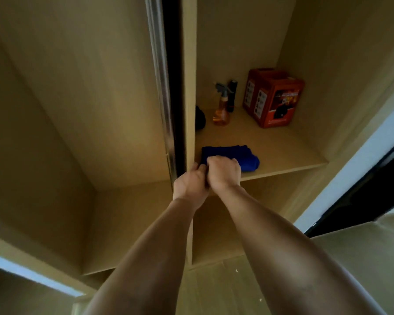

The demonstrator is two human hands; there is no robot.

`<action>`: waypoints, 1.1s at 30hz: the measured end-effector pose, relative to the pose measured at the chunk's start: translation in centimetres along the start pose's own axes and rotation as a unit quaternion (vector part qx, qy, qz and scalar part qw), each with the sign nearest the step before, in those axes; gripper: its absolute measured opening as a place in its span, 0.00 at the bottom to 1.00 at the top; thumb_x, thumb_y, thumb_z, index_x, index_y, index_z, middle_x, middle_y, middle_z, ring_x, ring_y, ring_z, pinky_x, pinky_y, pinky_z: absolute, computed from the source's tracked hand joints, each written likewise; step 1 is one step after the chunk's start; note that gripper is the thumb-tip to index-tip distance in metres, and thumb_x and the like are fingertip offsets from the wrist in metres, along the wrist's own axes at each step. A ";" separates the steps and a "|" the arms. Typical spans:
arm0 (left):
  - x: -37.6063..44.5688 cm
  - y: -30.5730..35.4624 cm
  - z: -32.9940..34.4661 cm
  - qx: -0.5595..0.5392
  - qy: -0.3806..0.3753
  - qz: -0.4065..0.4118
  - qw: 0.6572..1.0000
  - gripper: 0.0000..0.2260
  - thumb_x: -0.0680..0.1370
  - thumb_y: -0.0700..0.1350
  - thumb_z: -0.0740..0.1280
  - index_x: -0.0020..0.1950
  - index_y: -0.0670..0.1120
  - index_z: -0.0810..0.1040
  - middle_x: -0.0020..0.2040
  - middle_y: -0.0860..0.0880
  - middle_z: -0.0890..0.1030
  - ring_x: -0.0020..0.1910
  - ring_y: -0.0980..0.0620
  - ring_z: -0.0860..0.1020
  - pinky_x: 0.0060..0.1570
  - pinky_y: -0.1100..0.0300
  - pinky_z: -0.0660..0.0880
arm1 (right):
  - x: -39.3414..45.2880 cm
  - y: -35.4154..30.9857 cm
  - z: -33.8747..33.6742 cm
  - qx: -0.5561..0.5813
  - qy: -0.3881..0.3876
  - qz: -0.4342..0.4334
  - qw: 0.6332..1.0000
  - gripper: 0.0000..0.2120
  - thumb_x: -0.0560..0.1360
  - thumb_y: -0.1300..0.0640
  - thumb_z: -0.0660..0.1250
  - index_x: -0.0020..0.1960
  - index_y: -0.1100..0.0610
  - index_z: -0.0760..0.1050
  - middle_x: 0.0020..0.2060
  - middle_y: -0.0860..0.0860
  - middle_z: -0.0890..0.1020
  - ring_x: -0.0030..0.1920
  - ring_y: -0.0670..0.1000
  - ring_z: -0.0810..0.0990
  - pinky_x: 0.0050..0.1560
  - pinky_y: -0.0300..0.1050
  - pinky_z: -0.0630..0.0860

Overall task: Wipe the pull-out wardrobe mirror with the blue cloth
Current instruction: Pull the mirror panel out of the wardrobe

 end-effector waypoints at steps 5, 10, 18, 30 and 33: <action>-2.8 -3.1 -2.8 -0.013 0.069 -0.050 0.996 0.07 0.79 0.50 0.58 0.51 0.49 0.73 0.43 0.53 0.72 0.32 0.55 0.68 0.27 0.62 0.61 | -1.4 -3.1 -1.1 0.110 0.000 0.003 0.994 0.09 0.74 0.56 0.65 0.37 0.48 0.69 0.31 0.44 0.73 0.34 0.48 0.73 0.29 0.40 0.62; -2.3 -5.5 -5.1 -0.109 0.080 -0.171 0.976 0.07 0.78 0.47 0.60 0.56 0.50 0.69 0.50 0.51 0.73 0.37 0.53 0.71 0.28 0.60 0.65 | -0.9 -6.2 -1.4 0.184 -0.032 0.035 0.982 0.23 0.75 0.57 0.65 0.69 0.46 0.67 0.56 0.47 0.80 0.53 0.51 0.79 0.42 0.46 0.76; -2.6 -6.2 -4.9 -0.137 0.028 -0.173 0.975 0.10 0.77 0.47 0.62 0.58 0.51 0.68 0.49 0.52 0.76 0.37 0.55 0.70 0.24 0.63 0.60 | -0.5 -8.6 -1.4 0.290 -0.071 0.124 0.946 0.26 0.77 0.58 0.60 0.74 0.48 0.59 0.67 0.50 0.73 0.61 0.53 0.75 0.49 0.47 0.77; -3.0 -6.8 -5.2 -0.122 -0.002 -0.120 0.985 0.16 0.77 0.44 0.60 0.65 0.51 0.68 0.55 0.49 0.78 0.47 0.50 0.77 0.34 0.58 0.70 | -0.7 -9.0 -1.9 0.307 -0.081 0.142 0.938 0.13 0.78 0.55 0.58 0.63 0.52 0.66 0.54 0.53 0.78 0.49 0.55 0.79 0.39 0.47 0.75; -3.7 -6.5 -5.3 -0.119 0.016 -0.094 0.988 0.15 0.78 0.46 0.60 0.65 0.51 0.66 0.54 0.49 0.79 0.47 0.49 0.77 0.33 0.58 0.69 | -1.7 -8.9 -2.1 0.264 -0.059 0.137 0.953 0.14 0.79 0.51 0.59 0.63 0.52 0.67 0.53 0.52 0.79 0.51 0.55 0.79 0.43 0.49 0.78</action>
Point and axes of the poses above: each hand's wrist, its own x-axis towards the middle knuckle, its own z-axis out of the palm, y = z × x, the point moved 3 cm from there along x, towards the middle knuckle
